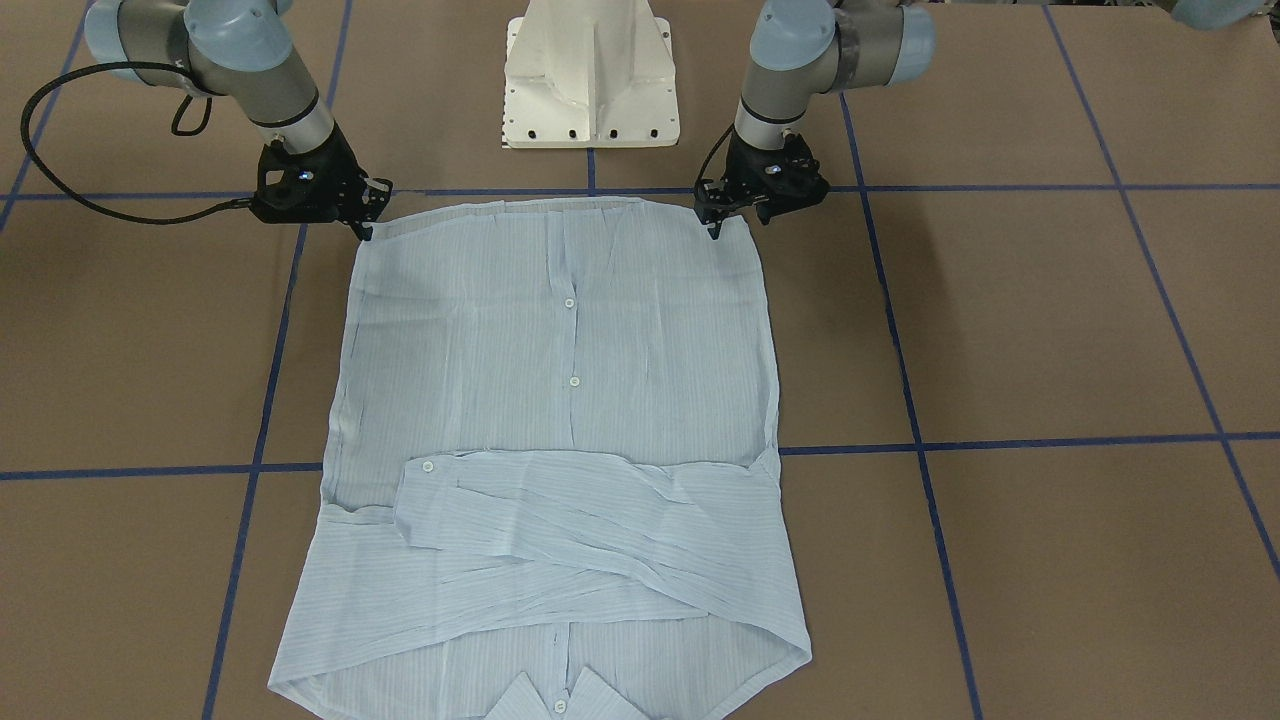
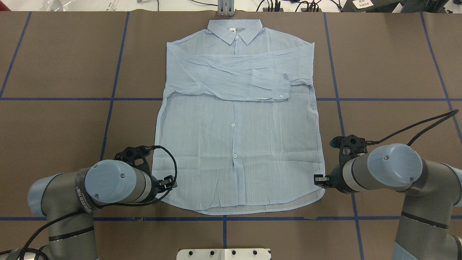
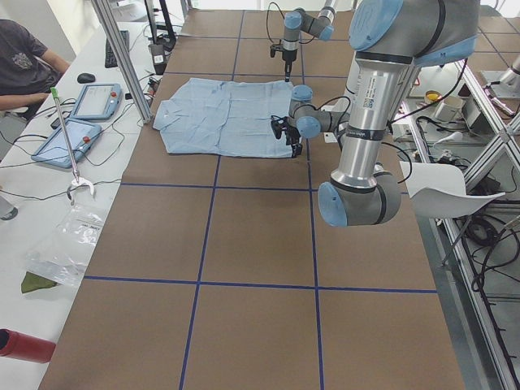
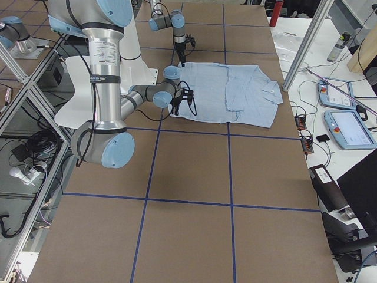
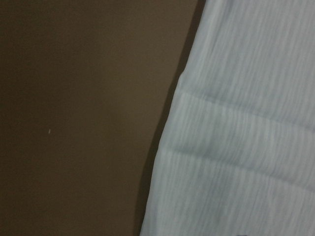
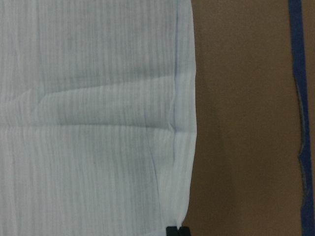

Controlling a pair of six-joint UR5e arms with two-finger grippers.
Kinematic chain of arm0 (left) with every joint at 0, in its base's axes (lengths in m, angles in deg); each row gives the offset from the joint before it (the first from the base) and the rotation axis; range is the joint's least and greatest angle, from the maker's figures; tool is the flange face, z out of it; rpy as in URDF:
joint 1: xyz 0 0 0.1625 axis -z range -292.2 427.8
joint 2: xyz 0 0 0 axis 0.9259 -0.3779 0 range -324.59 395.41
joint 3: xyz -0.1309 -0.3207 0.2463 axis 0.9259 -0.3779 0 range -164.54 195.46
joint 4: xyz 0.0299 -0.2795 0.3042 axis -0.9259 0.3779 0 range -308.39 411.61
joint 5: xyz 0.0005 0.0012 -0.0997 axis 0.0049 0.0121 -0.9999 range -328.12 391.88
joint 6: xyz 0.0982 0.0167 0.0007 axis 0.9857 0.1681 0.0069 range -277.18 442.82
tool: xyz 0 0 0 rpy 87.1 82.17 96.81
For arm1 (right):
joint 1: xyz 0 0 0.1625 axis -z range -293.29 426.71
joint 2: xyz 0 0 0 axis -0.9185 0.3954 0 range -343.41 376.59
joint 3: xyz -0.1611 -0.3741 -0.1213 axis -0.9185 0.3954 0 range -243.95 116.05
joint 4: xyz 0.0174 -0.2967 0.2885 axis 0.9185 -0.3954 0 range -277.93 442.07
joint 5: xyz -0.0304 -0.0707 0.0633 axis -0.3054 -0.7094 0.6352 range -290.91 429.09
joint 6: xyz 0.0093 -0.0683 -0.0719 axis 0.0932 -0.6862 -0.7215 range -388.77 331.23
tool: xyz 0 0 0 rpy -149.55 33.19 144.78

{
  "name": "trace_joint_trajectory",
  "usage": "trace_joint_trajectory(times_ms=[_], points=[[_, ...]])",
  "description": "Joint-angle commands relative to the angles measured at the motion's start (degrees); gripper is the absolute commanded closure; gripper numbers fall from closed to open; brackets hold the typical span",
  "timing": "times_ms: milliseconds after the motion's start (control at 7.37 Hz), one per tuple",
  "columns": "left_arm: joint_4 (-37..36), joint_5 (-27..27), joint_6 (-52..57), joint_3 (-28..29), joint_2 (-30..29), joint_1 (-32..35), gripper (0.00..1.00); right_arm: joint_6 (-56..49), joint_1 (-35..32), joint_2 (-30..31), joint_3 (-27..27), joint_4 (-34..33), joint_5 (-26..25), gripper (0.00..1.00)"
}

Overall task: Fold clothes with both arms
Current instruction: 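Grip both hem corners with the left and right grippers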

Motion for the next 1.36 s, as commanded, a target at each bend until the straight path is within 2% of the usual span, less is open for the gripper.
trace_joint_trajectory(times_ms=[0,407,542,678,1221], points=[[0.0,-0.1,0.0,0.2,0.1,-0.6,0.36,0.0,-0.1,0.0,0.0,0.0,0.0,1.00],[-1.6,-0.1,0.0,-0.1,0.0,-0.5,0.54,0.0,-0.5,0.0,0.0,0.0,0.2,1.00],[-1.7,-0.2,0.0,-0.1,0.0,-0.5,0.65,0.0,-0.6,0.0,-0.1,0.0,0.7,1.00],[-1.8,-0.2,0.0,-0.2,0.1,-0.4,1.00,0.0,-0.8,0.0,-0.3,0.0,0.9,1.00],[-6.4,-0.6,0.6,-5.2,0.0,-0.2,1.00,0.0,-1.6,0.0,-1.1,0.0,2.0,1.00]])
